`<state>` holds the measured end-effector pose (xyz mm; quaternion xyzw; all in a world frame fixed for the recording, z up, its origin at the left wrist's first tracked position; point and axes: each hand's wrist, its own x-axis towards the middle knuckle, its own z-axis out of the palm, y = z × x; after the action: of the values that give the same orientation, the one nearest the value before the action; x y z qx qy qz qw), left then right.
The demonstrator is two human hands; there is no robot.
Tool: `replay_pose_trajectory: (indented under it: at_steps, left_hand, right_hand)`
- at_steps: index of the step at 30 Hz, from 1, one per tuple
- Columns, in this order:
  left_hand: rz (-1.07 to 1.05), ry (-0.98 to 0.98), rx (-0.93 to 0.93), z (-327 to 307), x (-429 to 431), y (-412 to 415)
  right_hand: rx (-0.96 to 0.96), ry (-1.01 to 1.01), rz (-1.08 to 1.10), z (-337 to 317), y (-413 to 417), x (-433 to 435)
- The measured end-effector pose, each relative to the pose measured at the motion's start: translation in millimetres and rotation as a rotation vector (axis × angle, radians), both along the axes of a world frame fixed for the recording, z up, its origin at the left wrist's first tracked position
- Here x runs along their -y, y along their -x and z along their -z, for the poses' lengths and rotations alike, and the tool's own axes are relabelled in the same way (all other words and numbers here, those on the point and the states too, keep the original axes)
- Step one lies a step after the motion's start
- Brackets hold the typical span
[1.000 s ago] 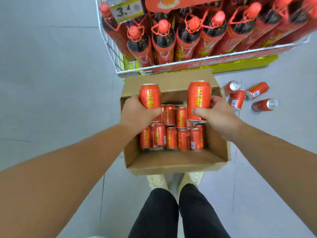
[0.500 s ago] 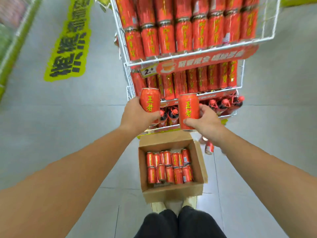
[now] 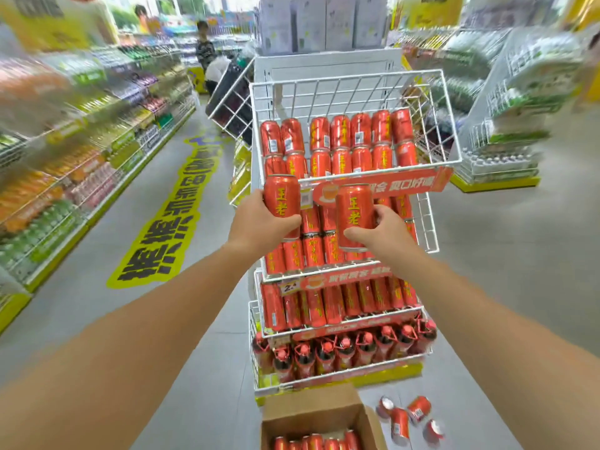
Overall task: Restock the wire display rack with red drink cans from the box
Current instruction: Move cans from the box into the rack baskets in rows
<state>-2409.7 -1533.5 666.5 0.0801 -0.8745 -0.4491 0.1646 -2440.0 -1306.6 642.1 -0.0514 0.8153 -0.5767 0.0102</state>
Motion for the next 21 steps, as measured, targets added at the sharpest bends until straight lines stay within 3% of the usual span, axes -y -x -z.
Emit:
replay_pose_trajectory:
  at_steps: [10, 21]
  left_hand:
    - [-0.073, 0.045, -0.046, -76, -7, 79]
    - [-0.262, 0.033, 0.090, -60, -15, 200]
  right_hand:
    - [-0.073, -0.001, -0.108, -72, 82, 0]
    - [-0.018, -0.126, -0.284, -82, 249, 15]
